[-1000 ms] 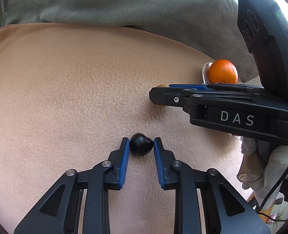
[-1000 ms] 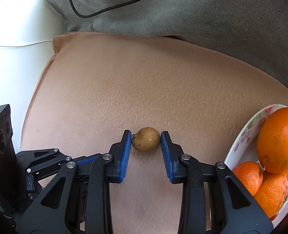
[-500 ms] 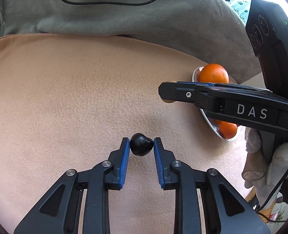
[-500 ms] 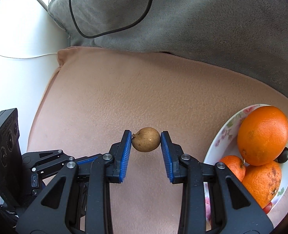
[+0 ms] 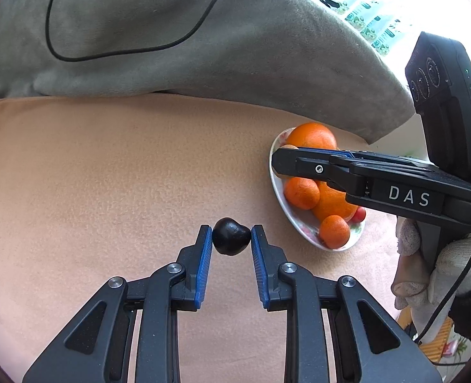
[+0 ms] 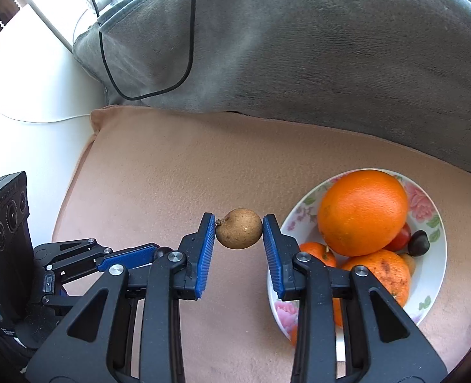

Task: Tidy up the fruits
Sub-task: 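Carry plum and kiwi over the plate with both grippers, then set plum and kiwi on the plate and open both grippers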

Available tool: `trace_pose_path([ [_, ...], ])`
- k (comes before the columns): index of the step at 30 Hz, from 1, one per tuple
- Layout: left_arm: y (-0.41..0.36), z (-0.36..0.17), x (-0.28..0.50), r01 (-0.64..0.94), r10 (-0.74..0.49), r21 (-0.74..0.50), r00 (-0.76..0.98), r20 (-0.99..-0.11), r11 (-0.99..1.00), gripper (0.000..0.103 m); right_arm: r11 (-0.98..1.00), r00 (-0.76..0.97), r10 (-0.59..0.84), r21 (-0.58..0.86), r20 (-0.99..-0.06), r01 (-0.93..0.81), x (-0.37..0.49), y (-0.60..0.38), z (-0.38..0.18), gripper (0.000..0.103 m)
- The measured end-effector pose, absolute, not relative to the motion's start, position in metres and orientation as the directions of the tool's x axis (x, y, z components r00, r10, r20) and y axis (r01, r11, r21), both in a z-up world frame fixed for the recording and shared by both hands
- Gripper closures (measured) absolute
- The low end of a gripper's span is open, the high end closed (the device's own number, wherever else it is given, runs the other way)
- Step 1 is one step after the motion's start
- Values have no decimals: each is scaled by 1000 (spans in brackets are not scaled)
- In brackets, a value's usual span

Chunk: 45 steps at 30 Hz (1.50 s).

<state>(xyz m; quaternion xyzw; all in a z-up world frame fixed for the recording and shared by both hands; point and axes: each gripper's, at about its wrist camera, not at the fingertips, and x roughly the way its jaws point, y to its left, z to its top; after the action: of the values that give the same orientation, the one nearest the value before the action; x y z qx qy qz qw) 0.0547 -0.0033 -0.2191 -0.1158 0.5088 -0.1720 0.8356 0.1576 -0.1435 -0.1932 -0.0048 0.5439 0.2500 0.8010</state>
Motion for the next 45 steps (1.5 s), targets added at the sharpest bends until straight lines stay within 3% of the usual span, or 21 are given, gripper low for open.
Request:
trace_pose_path([
  [25,-87,-198,76,311,-472,-368,402,-785,876,80,942,380,313,232,-870,-244,165,-285,-174,71],
  [45,-140,-194,75,367,-498,-367,383,-778,855,80,930,354,341,257,-871,-263,188,-308,-191,71],
])
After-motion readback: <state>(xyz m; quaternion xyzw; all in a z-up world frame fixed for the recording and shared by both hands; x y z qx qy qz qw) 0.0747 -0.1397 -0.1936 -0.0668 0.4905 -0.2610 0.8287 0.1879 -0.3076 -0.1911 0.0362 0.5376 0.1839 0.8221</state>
